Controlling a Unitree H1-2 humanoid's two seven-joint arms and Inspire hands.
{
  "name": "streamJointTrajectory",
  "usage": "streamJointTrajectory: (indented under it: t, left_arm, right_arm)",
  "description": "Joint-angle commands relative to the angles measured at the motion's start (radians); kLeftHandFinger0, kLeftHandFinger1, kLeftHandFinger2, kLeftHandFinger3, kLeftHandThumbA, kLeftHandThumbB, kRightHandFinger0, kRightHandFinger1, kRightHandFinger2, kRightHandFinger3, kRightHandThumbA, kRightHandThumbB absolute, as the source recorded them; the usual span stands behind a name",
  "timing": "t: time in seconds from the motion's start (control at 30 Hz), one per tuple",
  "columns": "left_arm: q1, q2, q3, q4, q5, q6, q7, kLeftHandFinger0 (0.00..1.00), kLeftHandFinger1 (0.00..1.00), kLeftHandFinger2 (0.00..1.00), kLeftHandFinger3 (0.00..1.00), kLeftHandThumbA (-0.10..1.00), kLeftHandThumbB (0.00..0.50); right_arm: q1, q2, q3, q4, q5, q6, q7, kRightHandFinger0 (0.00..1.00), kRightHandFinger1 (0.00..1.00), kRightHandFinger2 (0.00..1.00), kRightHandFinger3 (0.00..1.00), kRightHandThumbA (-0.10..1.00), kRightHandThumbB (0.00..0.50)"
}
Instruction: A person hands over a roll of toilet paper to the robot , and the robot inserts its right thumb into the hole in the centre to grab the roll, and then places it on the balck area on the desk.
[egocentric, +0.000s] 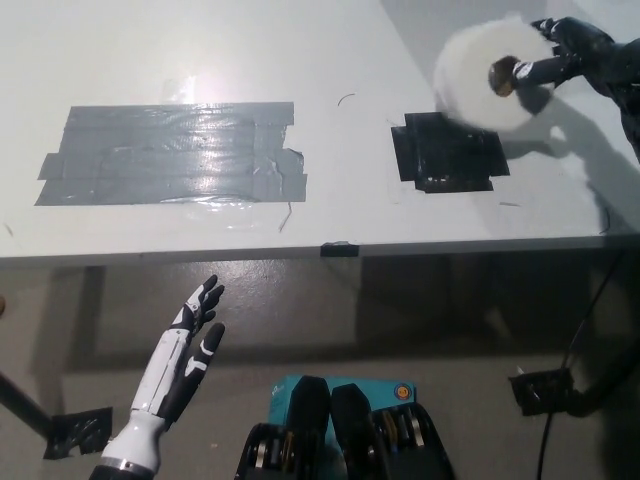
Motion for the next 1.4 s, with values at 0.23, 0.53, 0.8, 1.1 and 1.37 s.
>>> streamJointTrajectory:
  t: [0.23,0.53,0.8,1.1,1.37]
  left_arm:
    - [0.002,0.009,0.007,-0.012,-0.006,-0.029,0.000,1.00,1.00,1.00,1.00,0.95,0.137]
    - [0.001,0.009,0.008,-0.014,-0.012,-0.027,-0.003,1.00,1.00,1.00,1.00,0.92,0.124]
    - [-0.001,0.010,0.007,-0.007,-0.014,-0.030,-0.004,1.00,1.00,1.00,1.00,0.94,0.146]
    - [-0.015,0.006,0.014,-0.004,-0.014,-0.031,0.003,1.00,1.00,1.00,1.00,0.91,0.132]
    - [-0.066,0.002,0.021,0.017,-0.018,-0.032,0.008,1.00,1.00,1.00,1.00,0.94,0.138]
  right_arm:
    - [-0.072,-0.005,0.129,0.010,-0.128,-0.022,0.125,0.06,0.57,0.88,0.64,-0.10,0.186]
    - [-0.083,0.000,0.160,0.026,-0.125,-0.019,0.248,0.82,1.00,1.00,1.00,0.07,0.254]
    - [-0.087,-0.026,-0.008,-0.001,-0.005,-0.025,0.162,1.00,1.00,1.00,1.00,0.63,0.408]
    - [-0.126,-0.087,-0.235,-0.193,0.089,-0.091,0.150,1.00,1.00,1.00,1.00,0.80,0.413]
    - [0.031,-0.154,-0.331,-0.785,0.108,0.053,0.164,1.00,1.00,1.00,1.00,0.92,0.453]
